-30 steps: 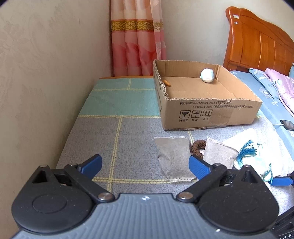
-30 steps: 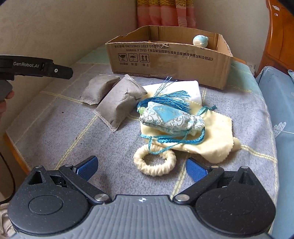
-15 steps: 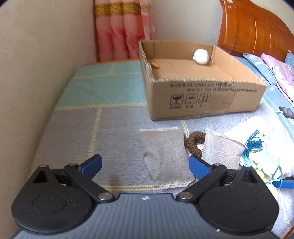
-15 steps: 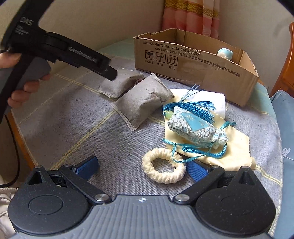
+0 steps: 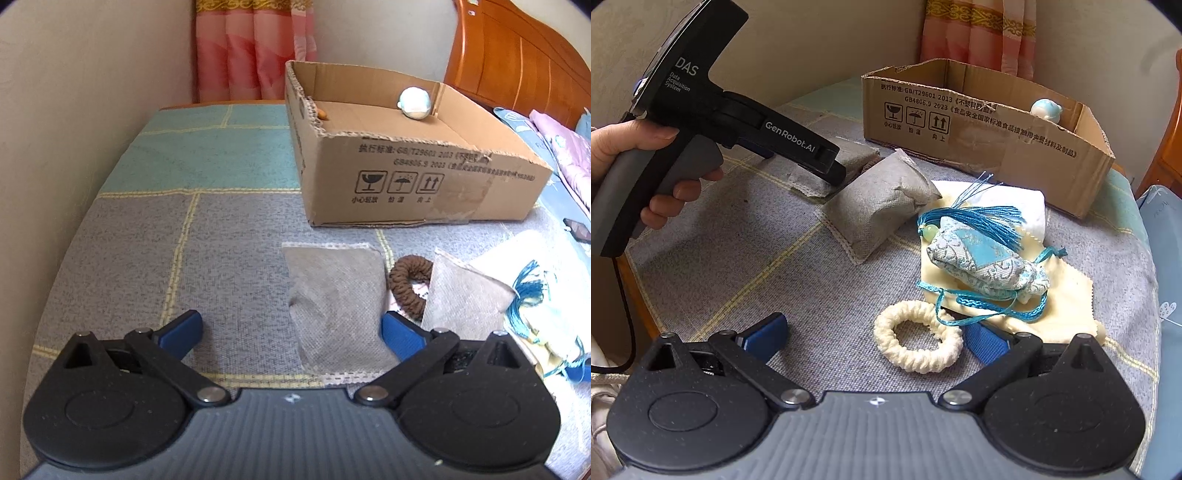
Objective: Organize soft objects
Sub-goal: 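Move the left tool to the grey sachet and the right tool to the cream ring, then close the left tool on the grey sachet while the right tool grasps the cream ring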
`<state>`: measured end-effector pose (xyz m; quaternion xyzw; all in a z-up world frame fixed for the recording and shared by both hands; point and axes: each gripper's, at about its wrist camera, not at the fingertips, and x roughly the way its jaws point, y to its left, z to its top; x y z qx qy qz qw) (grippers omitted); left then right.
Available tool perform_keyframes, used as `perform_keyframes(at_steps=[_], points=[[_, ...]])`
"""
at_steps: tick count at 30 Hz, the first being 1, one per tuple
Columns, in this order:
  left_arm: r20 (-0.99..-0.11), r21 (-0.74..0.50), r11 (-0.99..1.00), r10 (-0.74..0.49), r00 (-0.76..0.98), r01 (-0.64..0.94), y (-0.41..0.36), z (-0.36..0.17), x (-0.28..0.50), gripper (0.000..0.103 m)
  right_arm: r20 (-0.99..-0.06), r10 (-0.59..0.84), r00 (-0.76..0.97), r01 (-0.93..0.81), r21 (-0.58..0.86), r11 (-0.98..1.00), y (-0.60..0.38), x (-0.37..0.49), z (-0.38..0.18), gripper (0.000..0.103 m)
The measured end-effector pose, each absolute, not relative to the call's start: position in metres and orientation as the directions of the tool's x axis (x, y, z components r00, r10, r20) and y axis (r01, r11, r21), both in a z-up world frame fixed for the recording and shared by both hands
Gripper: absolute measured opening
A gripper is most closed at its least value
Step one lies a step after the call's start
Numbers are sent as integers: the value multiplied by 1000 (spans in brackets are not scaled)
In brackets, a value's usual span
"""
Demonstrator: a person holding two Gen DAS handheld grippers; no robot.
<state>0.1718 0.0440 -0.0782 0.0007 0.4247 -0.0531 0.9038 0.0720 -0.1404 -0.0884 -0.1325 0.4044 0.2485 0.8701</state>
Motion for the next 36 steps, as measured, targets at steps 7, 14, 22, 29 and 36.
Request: perform_keyframes(at_steps=[7, 14, 22, 29, 36], points=[[-746, 25, 995, -48, 664, 100, 27, -78, 173, 103, -765, 329, 553, -541, -30, 840, -141, 71, -88, 103], [-743, 25, 997, -32, 669, 74, 46, -78, 172, 103, -764, 332, 553, -544, -30, 839, -141, 70, -88, 103], [-714, 70, 987, -53, 699, 147, 36, -77, 169, 95, -763, 331, 555, -542, -30, 840, -141, 70, -88, 103], [-705, -1, 985, -124, 698, 173, 32, -72, 169, 60, -762, 330, 558, -539, -31, 842, -141, 70, -88, 103], [-705, 5, 984, -124, 698, 179, 29, -72, 167, 57, -752, 333, 568, -539, -34, 842, -142, 67, -87, 96]])
